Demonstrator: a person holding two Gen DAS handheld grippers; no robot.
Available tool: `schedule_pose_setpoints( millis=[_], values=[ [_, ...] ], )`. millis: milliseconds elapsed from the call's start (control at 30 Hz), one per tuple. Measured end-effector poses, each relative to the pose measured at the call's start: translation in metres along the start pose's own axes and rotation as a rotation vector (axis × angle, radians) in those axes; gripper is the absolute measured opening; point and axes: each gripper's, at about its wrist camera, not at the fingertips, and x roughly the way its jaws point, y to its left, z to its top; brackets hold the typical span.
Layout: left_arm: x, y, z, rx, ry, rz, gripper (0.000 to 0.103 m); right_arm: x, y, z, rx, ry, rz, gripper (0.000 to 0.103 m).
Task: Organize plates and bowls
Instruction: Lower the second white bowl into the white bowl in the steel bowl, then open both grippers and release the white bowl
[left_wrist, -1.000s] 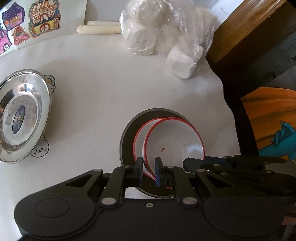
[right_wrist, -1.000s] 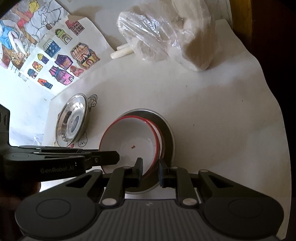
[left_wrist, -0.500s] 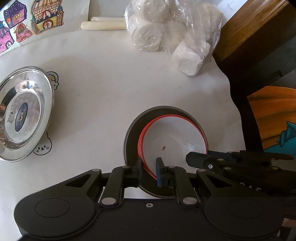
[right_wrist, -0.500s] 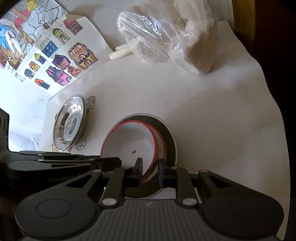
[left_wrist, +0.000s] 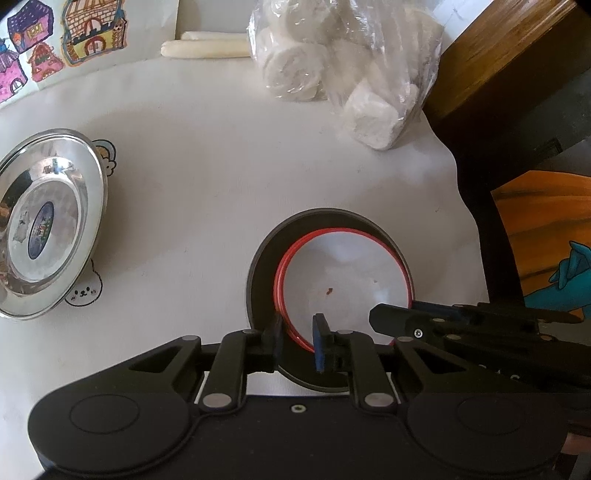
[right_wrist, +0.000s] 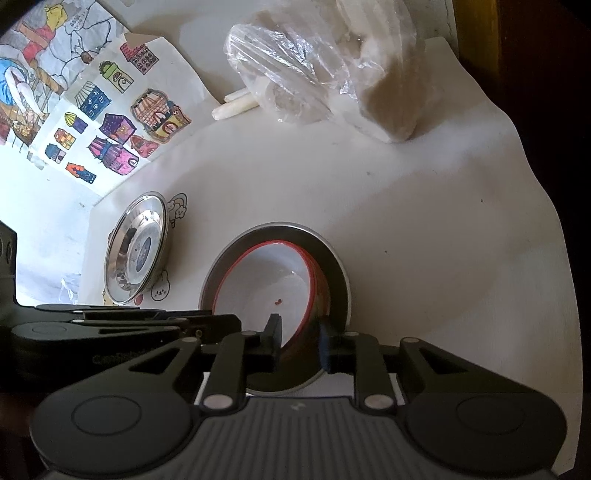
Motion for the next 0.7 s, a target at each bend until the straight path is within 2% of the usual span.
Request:
schedule_pose_setpoints(
  millis=[100, 300, 400, 467, 500, 533, 600, 667, 700],
  values=[
    [-0.004, 0.002, 0.0, 0.0, -0.009, 0.009, 0.025, -0.002, 0.001, -0.002, 0.003, -0.007, 0.003, 0.026],
    [-0.02, 0.0, 0.0, 0.025, -0.05, 0.02, 0.048, -0.02, 0.003, -0.006, -0.01, -0.045, 0.01, 0.029],
    [-0.03, 0.001, -0.001, 0.028, -0.073, 0.029, 0.056, -0.033, 0.002, -0.007, -0.016, -0.076, 0.005, 0.031],
    [-0.036, 0.002, -0.002, 0.02, -0.095, 0.041, 0.067, -0.043, 0.001, -0.008, -0.019, -0.099, 0.002, 0.033],
    [-0.04, 0.004, -0.002, 0.013, -0.107, 0.049, 0.076, -0.046, 0.001, -0.007, -0.021, -0.108, 0.0, 0.039],
    [-0.043, 0.005, -0.003, 0.003, -0.118, 0.056, 0.082, -0.05, 0.0, -0.008, -0.022, -0.12, -0.005, 0.054],
    [-0.047, 0.008, -0.004, -0.019, -0.132, 0.068, 0.091, -0.057, -0.002, -0.007, -0.023, -0.141, -0.02, 0.072],
    [-0.049, 0.012, -0.005, -0.045, -0.135, 0.095, 0.099, -0.063, -0.005, -0.007, -0.025, -0.154, -0.032, 0.082],
    [-0.049, 0.014, -0.006, -0.056, -0.134, 0.109, 0.102, -0.065, -0.007, -0.007, -0.026, -0.162, -0.044, 0.092]
  ],
)
